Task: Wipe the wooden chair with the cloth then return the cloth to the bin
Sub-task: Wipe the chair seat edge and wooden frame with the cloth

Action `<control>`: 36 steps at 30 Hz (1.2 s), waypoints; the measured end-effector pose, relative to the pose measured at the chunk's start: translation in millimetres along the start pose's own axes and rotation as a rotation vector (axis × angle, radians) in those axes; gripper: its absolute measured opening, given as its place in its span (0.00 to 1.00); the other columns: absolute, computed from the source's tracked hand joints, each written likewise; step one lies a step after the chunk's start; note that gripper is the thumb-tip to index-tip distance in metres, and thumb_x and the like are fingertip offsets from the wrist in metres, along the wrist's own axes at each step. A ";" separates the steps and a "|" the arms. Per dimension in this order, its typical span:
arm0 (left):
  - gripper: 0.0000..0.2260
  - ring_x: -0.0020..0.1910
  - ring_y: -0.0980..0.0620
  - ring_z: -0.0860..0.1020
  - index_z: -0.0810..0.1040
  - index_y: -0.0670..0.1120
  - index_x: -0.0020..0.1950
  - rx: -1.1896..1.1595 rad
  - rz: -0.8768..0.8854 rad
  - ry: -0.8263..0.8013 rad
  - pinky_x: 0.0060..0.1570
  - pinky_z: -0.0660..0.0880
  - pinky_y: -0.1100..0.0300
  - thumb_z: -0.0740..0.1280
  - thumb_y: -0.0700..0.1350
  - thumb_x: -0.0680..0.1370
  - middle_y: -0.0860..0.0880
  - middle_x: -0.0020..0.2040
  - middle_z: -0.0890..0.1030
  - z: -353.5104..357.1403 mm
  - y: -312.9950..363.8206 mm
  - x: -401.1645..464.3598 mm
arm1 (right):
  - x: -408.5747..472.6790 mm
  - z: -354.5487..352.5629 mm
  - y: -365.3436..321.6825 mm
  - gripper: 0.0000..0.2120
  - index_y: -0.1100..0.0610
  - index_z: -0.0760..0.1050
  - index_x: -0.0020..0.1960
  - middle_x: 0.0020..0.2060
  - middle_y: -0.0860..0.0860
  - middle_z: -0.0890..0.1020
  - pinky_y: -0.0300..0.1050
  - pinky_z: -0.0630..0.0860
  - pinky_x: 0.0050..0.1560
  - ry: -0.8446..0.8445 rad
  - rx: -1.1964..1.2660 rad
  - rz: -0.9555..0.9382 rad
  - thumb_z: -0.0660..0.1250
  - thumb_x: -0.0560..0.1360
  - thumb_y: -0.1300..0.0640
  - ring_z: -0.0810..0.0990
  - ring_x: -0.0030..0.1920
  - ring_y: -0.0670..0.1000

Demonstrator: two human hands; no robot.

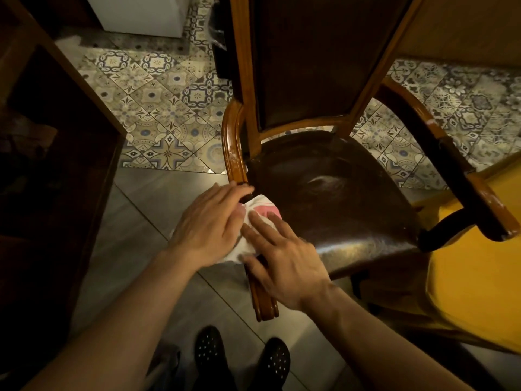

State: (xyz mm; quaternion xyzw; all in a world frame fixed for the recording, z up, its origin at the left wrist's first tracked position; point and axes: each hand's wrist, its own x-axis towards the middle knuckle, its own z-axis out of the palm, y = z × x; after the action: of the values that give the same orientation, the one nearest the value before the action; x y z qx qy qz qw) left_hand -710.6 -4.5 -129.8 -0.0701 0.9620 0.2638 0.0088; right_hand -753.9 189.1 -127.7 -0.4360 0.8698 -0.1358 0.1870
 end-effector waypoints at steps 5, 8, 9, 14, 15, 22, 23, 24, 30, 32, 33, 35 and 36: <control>0.31 0.81 0.60 0.44 0.52 0.52 0.83 0.115 0.126 -0.236 0.77 0.37 0.63 0.36 0.60 0.81 0.54 0.83 0.53 19.9 1.6 16.8 | -6.7 9.2 1.7 0.28 0.47 0.52 0.81 0.81 0.47 0.55 0.59 0.75 0.67 -0.009 -0.032 -0.036 0.53 0.84 0.41 0.53 0.81 0.56; 0.27 0.81 0.59 0.43 0.53 0.50 0.83 0.124 0.149 -0.207 0.79 0.38 0.61 0.40 0.56 0.84 0.53 0.83 0.52 30.6 -1.9 14.1 | -16.6 10.6 6.3 0.26 0.46 0.57 0.81 0.81 0.47 0.58 0.59 0.77 0.64 -0.021 -0.036 -0.070 0.55 0.84 0.44 0.56 0.80 0.56; 0.26 0.81 0.58 0.43 0.54 0.49 0.82 0.129 0.151 -0.195 0.79 0.39 0.59 0.42 0.54 0.85 0.52 0.83 0.52 33.3 -3.7 13.7 | -22.5 12.6 7.1 0.25 0.46 0.59 0.80 0.81 0.46 0.59 0.59 0.78 0.62 -0.026 -0.043 -0.092 0.56 0.84 0.45 0.57 0.80 0.56; 0.26 0.82 0.57 0.44 0.54 0.47 0.82 0.144 0.171 -0.148 0.81 0.44 0.54 0.42 0.53 0.85 0.51 0.83 0.52 43.1 -9.8 11.2 | -54.7 22.5 6.4 0.23 0.50 0.72 0.74 0.76 0.48 0.69 0.54 0.84 0.50 0.050 -0.039 -0.178 0.68 0.80 0.50 0.67 0.76 0.56; 0.26 0.82 0.57 0.44 0.53 0.47 0.82 0.147 0.176 -0.140 0.81 0.44 0.54 0.42 0.53 0.85 0.51 0.83 0.51 45.2 -10.3 10.4 | -60.0 23.8 6.3 0.23 0.50 0.73 0.73 0.76 0.48 0.70 0.53 0.85 0.48 0.051 -0.046 -0.192 0.69 0.79 0.51 0.68 0.75 0.56; 0.25 0.82 0.57 0.45 0.52 0.47 0.82 0.072 0.165 -0.074 0.81 0.45 0.53 0.43 0.52 0.85 0.51 0.83 0.52 54.0 -11.8 9.3 | -107.1 33.3 15.6 0.19 0.46 0.78 0.68 0.72 0.47 0.75 0.40 0.82 0.44 0.060 -0.171 -0.341 0.57 0.82 0.53 0.76 0.70 0.53; 0.25 0.82 0.57 0.45 0.52 0.47 0.82 0.060 0.158 -0.060 0.81 0.45 0.53 0.43 0.52 0.85 0.51 0.83 0.52 55.1 -11.2 9.0 | -107.4 33.9 15.7 0.19 0.46 0.79 0.67 0.71 0.46 0.76 0.39 0.82 0.43 0.074 -0.180 -0.343 0.54 0.84 0.53 0.76 0.69 0.52; 0.25 0.82 0.57 0.45 0.52 0.47 0.82 0.050 0.148 -0.049 0.81 0.45 0.54 0.42 0.52 0.85 0.51 0.83 0.52 56.1 -10.5 8.7 | -106.1 34.0 15.7 0.19 0.45 0.79 0.67 0.71 0.45 0.76 0.39 0.82 0.41 0.087 -0.174 -0.343 0.54 0.84 0.54 0.77 0.69 0.52; 0.24 0.82 0.54 0.50 0.57 0.44 0.81 -0.018 0.144 0.003 0.80 0.49 0.51 0.47 0.49 0.85 0.48 0.82 0.57 55.3 -8.9 8.7 | -44.9 24.0 8.2 0.22 0.47 0.75 0.70 0.72 0.44 0.74 0.49 0.85 0.47 0.137 -0.067 -0.195 0.69 0.77 0.55 0.72 0.72 0.52; 0.24 0.82 0.54 0.51 0.58 0.44 0.81 -0.044 0.145 -0.007 0.80 0.49 0.52 0.47 0.48 0.85 0.48 0.82 0.58 52.6 -10.3 9.3 | -18.3 20.6 5.1 0.24 0.48 0.75 0.71 0.73 0.45 0.74 0.54 0.84 0.49 0.131 -0.039 -0.138 0.72 0.76 0.56 0.72 0.72 0.55; 0.24 0.82 0.55 0.51 0.58 0.44 0.81 -0.045 0.147 -0.012 0.80 0.49 0.53 0.47 0.48 0.85 0.48 0.82 0.58 51.3 -11.4 9.8 | -10.3 19.8 5.1 0.24 0.48 0.75 0.71 0.72 0.45 0.75 0.55 0.84 0.49 0.125 -0.041 -0.138 0.71 0.76 0.55 0.73 0.72 0.55; 0.24 0.82 0.56 0.50 0.57 0.45 0.82 -0.032 0.156 -0.025 0.80 0.48 0.54 0.47 0.48 0.85 0.50 0.82 0.57 49.3 -15.1 10.0 | -4.8 20.9 5.3 0.22 0.49 0.77 0.69 0.71 0.46 0.76 0.57 0.84 0.49 0.118 -0.028 -0.140 0.71 0.76 0.54 0.74 0.71 0.56; 0.24 0.82 0.57 0.50 0.57 0.46 0.82 -0.025 0.158 -0.028 0.80 0.48 0.55 0.47 0.48 0.85 0.50 0.82 0.57 48.7 -16.0 10.6 | -5.0 20.5 5.9 0.22 0.50 0.77 0.69 0.70 0.46 0.77 0.57 0.84 0.49 0.120 -0.016 -0.133 0.71 0.76 0.54 0.75 0.71 0.56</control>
State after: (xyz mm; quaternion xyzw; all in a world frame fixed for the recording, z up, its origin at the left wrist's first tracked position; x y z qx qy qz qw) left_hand -719.8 5.3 -180.3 0.0098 0.9609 0.2768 0.0003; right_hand -746.2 195.1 -147.4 -0.4855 0.8495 -0.1668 0.1217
